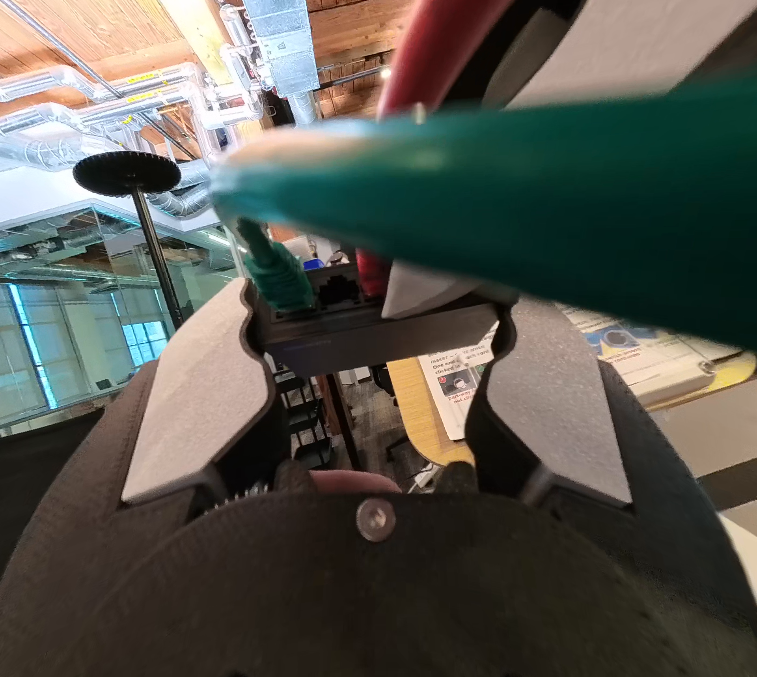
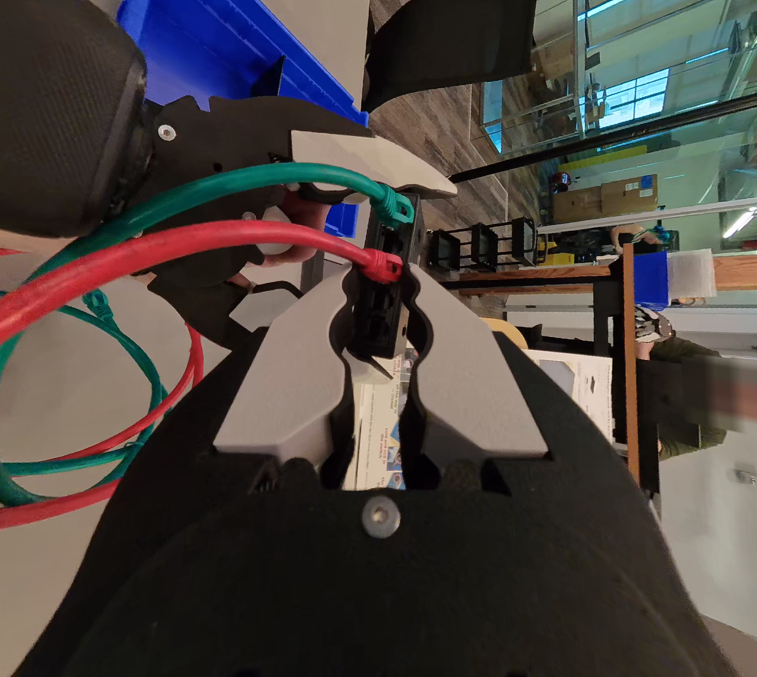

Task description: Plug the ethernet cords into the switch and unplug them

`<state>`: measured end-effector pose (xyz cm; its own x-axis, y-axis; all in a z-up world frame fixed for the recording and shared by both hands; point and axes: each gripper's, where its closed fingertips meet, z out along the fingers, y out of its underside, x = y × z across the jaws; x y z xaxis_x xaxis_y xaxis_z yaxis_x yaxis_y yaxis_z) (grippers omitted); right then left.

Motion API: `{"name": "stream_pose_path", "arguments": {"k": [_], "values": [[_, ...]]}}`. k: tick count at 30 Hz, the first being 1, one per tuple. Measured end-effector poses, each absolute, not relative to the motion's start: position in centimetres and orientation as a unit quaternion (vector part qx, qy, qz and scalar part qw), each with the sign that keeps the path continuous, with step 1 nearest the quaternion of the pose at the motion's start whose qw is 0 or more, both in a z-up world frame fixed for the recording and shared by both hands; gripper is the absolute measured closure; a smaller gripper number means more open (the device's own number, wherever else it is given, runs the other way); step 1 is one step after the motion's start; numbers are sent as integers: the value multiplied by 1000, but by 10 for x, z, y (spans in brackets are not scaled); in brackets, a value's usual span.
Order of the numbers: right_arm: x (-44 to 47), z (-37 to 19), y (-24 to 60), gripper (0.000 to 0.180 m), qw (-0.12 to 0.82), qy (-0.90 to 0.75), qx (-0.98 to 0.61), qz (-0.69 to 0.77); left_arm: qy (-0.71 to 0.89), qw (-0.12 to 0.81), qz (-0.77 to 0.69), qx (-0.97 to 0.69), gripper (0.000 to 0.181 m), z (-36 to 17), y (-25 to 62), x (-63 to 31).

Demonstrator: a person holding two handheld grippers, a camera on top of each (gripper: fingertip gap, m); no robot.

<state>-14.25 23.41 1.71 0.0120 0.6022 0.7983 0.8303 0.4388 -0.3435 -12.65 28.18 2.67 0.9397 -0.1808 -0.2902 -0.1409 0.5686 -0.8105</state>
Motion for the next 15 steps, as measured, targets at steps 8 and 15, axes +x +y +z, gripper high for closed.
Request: {"name": "stream_pose_path", "arguments": {"k": [8, 15], "values": [[-147, 23, 233, 164, 479, -698, -521, -111, 168, 868, -17, -468, 71, 32, 279, -131], [-149, 25, 232, 165, 483, -700, -513, -121, 161, 871, -17, -464, 71, 34, 277, -135]]}}
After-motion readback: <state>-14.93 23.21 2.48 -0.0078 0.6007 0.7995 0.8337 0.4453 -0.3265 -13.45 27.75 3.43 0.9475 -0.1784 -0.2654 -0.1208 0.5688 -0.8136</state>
